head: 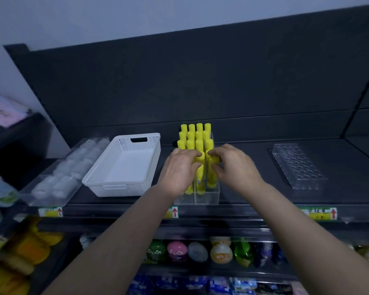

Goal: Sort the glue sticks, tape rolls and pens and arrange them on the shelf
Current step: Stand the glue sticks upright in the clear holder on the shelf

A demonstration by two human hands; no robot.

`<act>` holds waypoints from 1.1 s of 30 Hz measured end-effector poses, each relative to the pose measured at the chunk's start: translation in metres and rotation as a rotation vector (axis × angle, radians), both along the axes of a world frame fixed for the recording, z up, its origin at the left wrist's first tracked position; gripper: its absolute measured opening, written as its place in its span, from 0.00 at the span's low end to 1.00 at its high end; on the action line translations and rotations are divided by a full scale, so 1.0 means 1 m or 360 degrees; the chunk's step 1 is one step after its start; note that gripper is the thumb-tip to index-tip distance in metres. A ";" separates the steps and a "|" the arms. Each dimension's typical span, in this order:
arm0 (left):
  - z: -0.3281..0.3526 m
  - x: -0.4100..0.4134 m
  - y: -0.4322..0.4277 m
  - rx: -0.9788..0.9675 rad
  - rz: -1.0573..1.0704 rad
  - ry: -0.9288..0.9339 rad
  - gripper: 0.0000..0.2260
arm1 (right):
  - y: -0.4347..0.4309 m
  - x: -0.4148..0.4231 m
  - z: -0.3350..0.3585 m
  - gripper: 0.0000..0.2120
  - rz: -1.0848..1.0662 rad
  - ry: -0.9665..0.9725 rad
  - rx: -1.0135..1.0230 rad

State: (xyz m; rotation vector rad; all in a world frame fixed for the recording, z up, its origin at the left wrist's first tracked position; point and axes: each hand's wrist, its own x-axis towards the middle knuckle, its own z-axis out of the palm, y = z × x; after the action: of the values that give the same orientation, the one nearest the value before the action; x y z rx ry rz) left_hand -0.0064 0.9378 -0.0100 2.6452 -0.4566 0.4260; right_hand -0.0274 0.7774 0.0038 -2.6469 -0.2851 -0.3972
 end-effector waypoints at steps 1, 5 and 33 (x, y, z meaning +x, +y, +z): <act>0.000 0.000 0.003 -0.0021 0.0038 0.0005 0.14 | 0.002 0.000 -0.003 0.18 0.0002 0.0023 -0.0046; 0.002 -0.004 0.016 -0.0071 0.0176 0.0021 0.13 | 0.008 -0.001 -0.015 0.19 -0.0008 0.0106 -0.0157; -0.018 -0.040 0.052 -0.0241 0.0298 0.0586 0.22 | 0.012 -0.033 -0.032 0.35 -0.0180 0.0650 -0.0119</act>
State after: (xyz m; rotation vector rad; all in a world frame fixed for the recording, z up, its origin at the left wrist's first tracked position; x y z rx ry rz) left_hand -0.0466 0.9903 -0.0283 2.5471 -0.0585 0.0204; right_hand -0.0601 0.7889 -0.0279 -2.7456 -0.0200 0.1264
